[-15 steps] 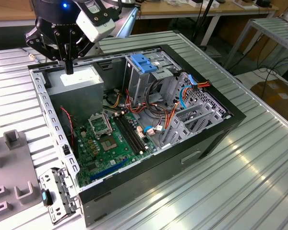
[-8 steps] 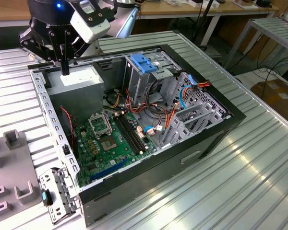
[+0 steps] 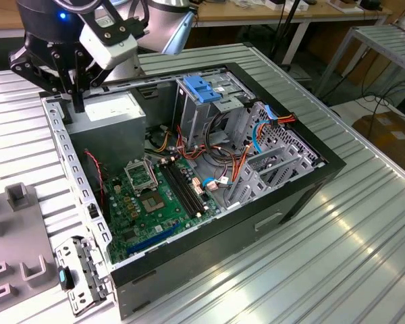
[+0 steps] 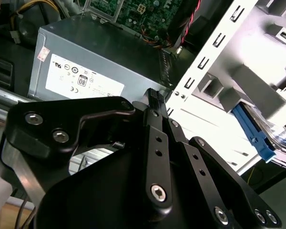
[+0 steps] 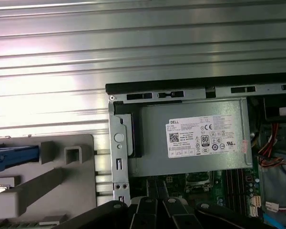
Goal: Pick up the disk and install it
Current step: 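Reach for the disk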
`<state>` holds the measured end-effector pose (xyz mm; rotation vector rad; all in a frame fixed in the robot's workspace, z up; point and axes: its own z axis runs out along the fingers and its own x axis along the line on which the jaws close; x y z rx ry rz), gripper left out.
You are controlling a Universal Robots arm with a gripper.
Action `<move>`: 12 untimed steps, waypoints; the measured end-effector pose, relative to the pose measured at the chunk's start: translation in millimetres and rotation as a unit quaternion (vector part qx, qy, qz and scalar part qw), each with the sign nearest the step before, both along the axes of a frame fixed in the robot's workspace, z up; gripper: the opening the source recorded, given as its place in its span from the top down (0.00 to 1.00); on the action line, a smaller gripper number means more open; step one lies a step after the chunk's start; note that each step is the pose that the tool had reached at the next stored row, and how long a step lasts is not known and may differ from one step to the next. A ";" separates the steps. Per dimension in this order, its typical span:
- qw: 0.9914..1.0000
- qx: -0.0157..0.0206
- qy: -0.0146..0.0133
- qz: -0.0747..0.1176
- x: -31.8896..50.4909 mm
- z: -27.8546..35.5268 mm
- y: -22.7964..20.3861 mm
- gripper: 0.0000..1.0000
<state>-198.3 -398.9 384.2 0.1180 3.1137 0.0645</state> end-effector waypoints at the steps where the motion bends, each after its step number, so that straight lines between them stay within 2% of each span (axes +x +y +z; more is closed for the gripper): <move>1: 1.000 0.000 0.000 0.000 -0.2 0.0 0.0 0.89; 12: 1.000 0.000 0.000 0.000 -1.4 0.0 0.0 0.89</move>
